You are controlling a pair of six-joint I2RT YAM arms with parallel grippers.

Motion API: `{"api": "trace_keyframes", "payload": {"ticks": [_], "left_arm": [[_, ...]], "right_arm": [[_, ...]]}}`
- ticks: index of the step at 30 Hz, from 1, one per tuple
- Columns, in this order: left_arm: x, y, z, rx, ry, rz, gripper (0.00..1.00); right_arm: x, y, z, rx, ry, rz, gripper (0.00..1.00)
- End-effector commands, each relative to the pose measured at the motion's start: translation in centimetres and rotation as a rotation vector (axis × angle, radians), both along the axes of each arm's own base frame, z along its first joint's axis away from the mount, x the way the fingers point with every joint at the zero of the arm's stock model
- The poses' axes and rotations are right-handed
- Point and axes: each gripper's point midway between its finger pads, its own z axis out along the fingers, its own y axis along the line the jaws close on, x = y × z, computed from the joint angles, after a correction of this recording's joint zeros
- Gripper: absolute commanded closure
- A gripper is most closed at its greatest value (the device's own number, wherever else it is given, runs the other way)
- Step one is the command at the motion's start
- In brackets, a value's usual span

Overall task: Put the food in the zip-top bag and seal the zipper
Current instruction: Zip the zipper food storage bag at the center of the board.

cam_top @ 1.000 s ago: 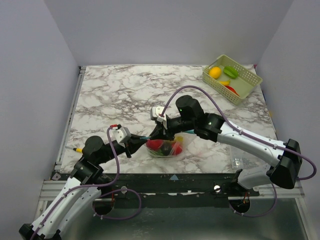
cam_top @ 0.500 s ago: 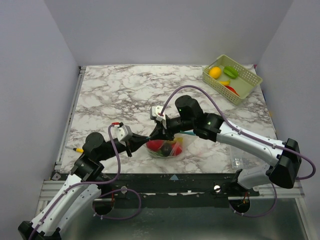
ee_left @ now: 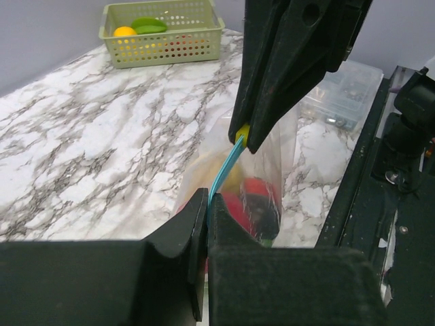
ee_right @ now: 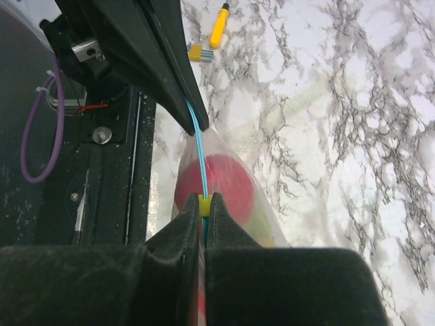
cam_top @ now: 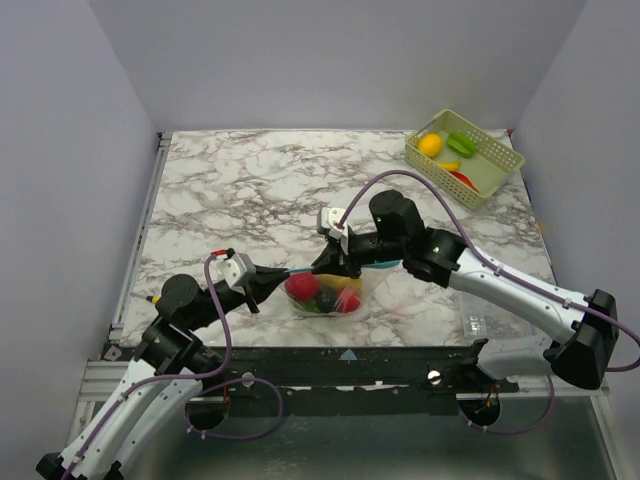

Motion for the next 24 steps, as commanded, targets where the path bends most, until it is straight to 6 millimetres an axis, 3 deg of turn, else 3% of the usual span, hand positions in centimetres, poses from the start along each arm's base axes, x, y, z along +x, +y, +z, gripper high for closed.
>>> {"api": "trace_keyframes", "payload": {"ticks": [1, 14, 24], "left_arm": [[1.1, 1.8, 0.4, 0.023, -0.037, 0.121, 1.00], [1.6, 7.1, 1.0, 0.061, -0.120, 0.380, 1.00], [1.4, 8.4, 0.8, 0.081, -0.143, 0.432, 1.00]], "right_arm": [[1.3, -3.0, -1.9, -0.072, 0.009, -0.095, 1.00], [3.8, -6.0, -2.3, -0.063, 0.015, -0.173, 1.00], [5.6, -7.9, -2.0, -0.052, 0.014, -0.237, 1.00]]}}
